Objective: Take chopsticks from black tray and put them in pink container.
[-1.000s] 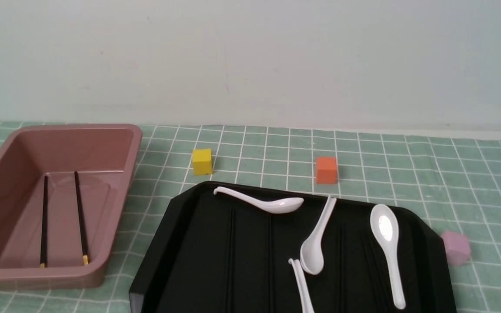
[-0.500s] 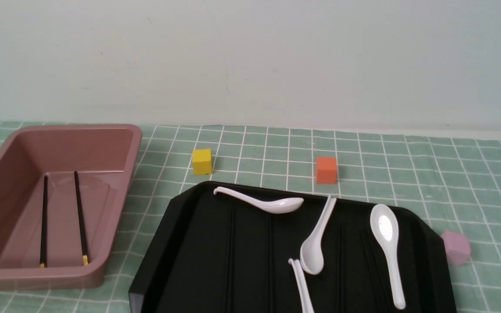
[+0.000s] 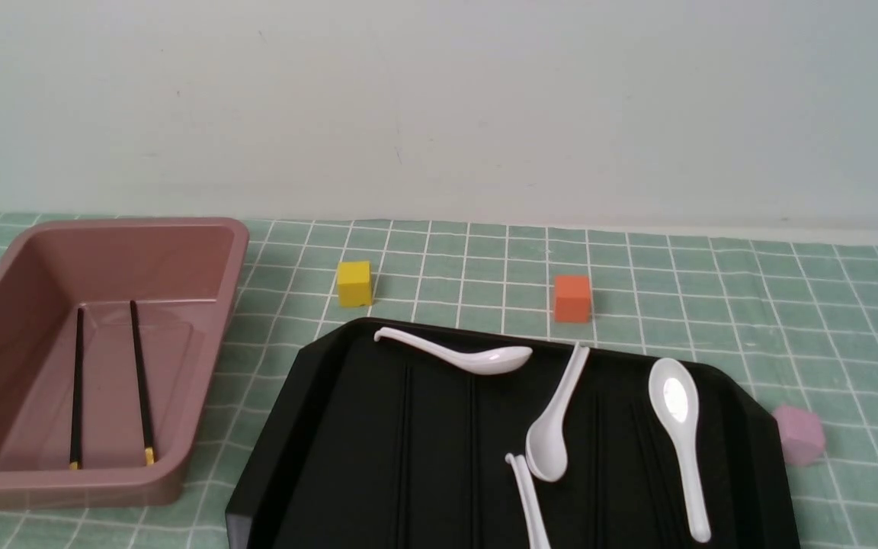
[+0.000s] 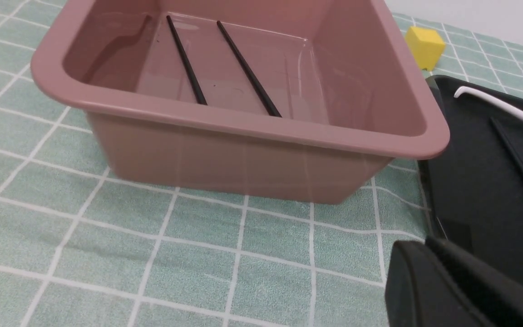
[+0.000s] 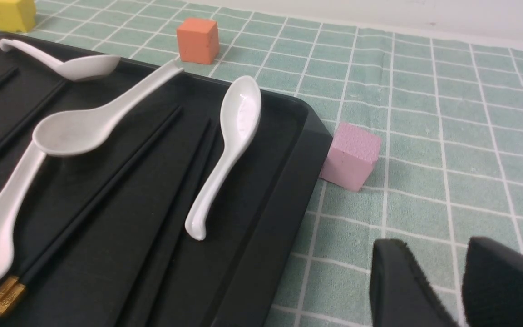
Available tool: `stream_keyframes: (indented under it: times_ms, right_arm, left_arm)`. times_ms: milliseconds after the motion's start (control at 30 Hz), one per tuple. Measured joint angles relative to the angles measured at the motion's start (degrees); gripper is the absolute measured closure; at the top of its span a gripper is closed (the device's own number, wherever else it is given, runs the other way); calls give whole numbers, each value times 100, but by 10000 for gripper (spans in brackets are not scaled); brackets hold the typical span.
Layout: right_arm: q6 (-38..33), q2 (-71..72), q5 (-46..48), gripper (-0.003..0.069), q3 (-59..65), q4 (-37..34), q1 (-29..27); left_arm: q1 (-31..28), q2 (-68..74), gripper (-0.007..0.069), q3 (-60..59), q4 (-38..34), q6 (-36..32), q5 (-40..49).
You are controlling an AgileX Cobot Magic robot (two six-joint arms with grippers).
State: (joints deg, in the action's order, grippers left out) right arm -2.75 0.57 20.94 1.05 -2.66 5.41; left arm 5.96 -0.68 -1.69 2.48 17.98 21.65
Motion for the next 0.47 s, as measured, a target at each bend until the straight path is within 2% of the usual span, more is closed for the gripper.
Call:
stream_keyframes:
  times_ms: [467]
  right_arm:
    - [0,0,0,419,0,0,0]
  left_arm:
    - [0,0,585,0,0,0,0]
